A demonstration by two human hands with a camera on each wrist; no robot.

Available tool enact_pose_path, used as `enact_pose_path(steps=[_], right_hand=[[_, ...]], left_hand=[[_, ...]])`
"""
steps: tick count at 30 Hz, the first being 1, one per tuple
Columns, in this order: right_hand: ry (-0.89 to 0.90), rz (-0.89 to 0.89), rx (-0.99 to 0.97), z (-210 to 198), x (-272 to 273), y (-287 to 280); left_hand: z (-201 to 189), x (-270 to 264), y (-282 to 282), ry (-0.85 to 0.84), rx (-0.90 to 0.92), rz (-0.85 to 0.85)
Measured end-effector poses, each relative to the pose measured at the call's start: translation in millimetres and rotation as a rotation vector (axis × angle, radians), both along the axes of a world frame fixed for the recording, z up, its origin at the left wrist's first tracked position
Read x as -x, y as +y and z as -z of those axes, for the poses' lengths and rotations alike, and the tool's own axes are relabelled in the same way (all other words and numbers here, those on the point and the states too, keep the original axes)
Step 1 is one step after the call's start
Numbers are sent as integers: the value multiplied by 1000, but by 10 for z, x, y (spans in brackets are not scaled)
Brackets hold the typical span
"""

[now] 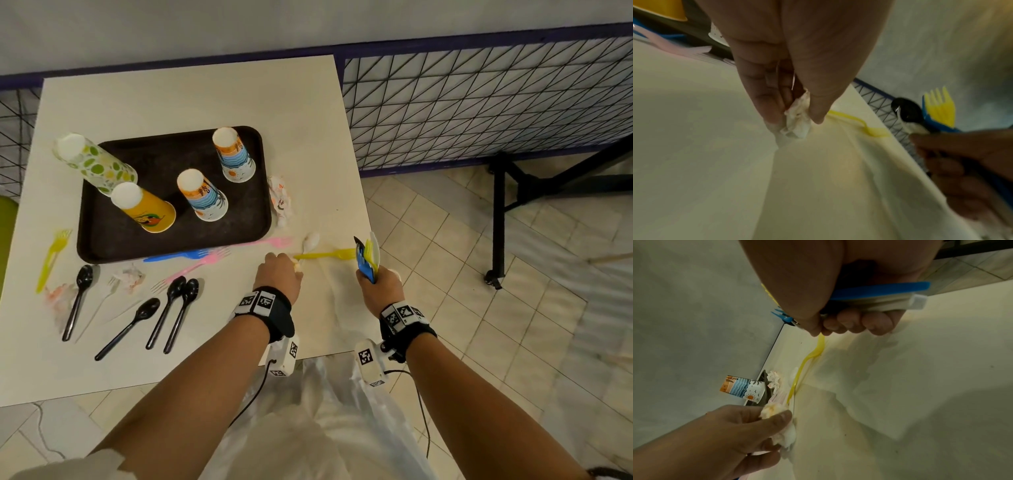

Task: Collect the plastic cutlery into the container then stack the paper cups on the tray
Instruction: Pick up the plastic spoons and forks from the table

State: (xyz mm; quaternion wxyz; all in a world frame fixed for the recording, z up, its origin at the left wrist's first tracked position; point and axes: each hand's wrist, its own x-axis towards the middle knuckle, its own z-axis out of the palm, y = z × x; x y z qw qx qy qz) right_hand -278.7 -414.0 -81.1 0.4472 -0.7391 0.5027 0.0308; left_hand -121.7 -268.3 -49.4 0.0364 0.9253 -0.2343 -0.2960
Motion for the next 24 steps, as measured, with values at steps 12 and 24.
enact_pose_path(steps=[12,24], right_hand=[[79,-48,71,44,144,-54],[80,28,-41,51,57,-177]], left_hand=[[69,86,-93,19,-20,-4],[-289,91,618,21,35,-74]])
